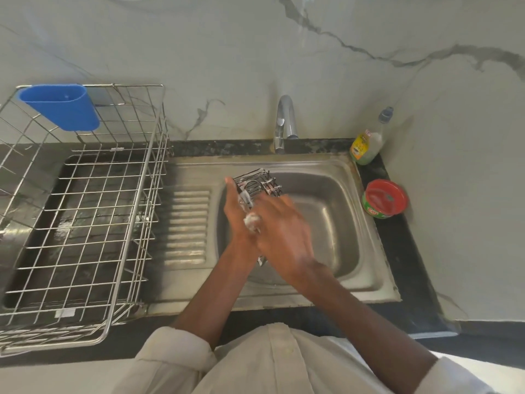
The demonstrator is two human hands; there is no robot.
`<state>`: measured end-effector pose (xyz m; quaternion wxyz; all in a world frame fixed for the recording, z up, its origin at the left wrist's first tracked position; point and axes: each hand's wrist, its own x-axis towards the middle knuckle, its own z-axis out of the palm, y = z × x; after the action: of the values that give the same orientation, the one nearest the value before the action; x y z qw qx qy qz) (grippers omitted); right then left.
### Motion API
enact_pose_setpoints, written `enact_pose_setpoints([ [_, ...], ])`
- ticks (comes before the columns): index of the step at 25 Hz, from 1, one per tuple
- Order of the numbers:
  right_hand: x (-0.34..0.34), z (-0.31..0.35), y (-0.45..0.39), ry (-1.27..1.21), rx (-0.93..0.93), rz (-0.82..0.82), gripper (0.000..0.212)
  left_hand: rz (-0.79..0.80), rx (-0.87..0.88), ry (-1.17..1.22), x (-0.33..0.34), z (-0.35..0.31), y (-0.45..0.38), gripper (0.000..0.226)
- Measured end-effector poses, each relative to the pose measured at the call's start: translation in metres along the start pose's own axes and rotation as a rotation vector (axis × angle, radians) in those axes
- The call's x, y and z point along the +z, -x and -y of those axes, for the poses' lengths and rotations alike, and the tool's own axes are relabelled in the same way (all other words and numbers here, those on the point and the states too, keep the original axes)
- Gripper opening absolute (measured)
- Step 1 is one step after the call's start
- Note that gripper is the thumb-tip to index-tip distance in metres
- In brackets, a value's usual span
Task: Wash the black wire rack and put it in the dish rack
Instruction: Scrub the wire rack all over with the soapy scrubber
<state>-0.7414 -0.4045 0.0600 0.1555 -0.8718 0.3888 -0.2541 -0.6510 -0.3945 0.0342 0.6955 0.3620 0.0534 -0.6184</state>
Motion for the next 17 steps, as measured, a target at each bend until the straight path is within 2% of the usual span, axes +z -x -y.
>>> enact_pose_setpoints([
  [2,-0.006,0.005,-0.01,-0.042,0.018,-0.074,0.005,0.053,-0.008,0.006,0.0,0.003,0.003,0.079],
  [3,-0.006,0.002,-0.009,-0.06,-0.005,-0.108,0.011,0.049,0.006,-0.003,-0.002,0.001,0.0,0.079],
  [5,-0.011,-0.018,0.006,-0.05,-0.083,-0.118,0.006,0.007,0.013,-0.048,-0.004,-0.007,-0.004,0.089],
  [7,-0.009,-0.039,0.02,-0.038,0.044,-0.178,0.021,-0.114,0.033,-0.054,-0.006,-0.011,-0.011,0.103],
  [9,0.0,-0.04,0.024,-0.082,0.176,-0.267,0.022,-0.191,0.079,-0.025,-0.004,-0.009,-0.016,0.1],
  [13,0.01,-0.033,0.025,-0.127,-0.101,-0.279,0.031,-0.176,0.064,0.069,0.001,-0.008,-0.011,0.072],
  [15,0.009,-0.038,0.019,-0.204,-0.002,-0.363,0.036,-0.232,0.048,0.088,-0.001,-0.009,-0.012,0.075],
  [17,0.016,-0.037,0.023,-0.252,0.002,-0.351,0.031,-0.284,0.032,0.161,-0.003,-0.009,-0.013,0.086],
])
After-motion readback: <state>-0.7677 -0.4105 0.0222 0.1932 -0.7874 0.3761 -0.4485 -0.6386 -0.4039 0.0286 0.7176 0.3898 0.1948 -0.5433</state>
